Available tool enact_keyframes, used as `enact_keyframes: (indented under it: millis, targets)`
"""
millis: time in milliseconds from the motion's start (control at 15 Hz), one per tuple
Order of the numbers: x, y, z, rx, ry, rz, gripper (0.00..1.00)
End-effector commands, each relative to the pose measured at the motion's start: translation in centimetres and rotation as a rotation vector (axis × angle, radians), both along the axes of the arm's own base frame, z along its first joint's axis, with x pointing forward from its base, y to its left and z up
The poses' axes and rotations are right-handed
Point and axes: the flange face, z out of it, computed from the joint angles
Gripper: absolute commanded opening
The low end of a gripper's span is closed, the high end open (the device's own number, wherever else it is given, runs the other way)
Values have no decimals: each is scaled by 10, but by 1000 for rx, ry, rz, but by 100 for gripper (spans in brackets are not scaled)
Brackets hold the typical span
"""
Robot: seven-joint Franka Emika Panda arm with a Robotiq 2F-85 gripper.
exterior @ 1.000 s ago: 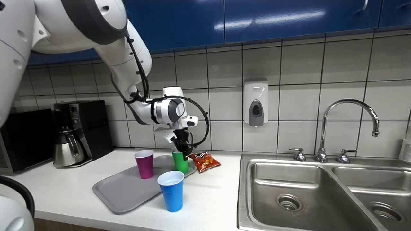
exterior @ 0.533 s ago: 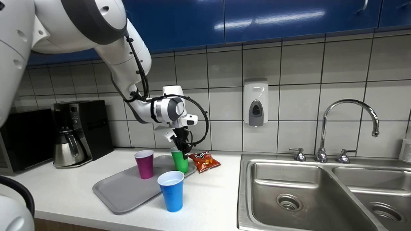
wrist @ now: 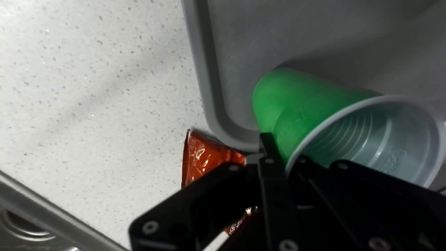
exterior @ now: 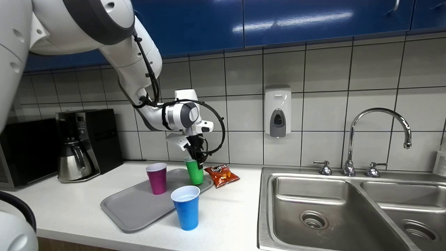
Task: Take the three cups off of the tray
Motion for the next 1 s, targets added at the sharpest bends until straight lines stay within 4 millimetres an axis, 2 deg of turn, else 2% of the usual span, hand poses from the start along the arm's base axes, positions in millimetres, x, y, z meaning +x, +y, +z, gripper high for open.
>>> enact_keyframes:
  millis: [0,400,933]
  targets:
    - [-9,-9,13,3,-7,-32,1]
    - [-19,-28,21,-6,-9,-60,1]
    - [-45,-53,30,-8,2,-101,1]
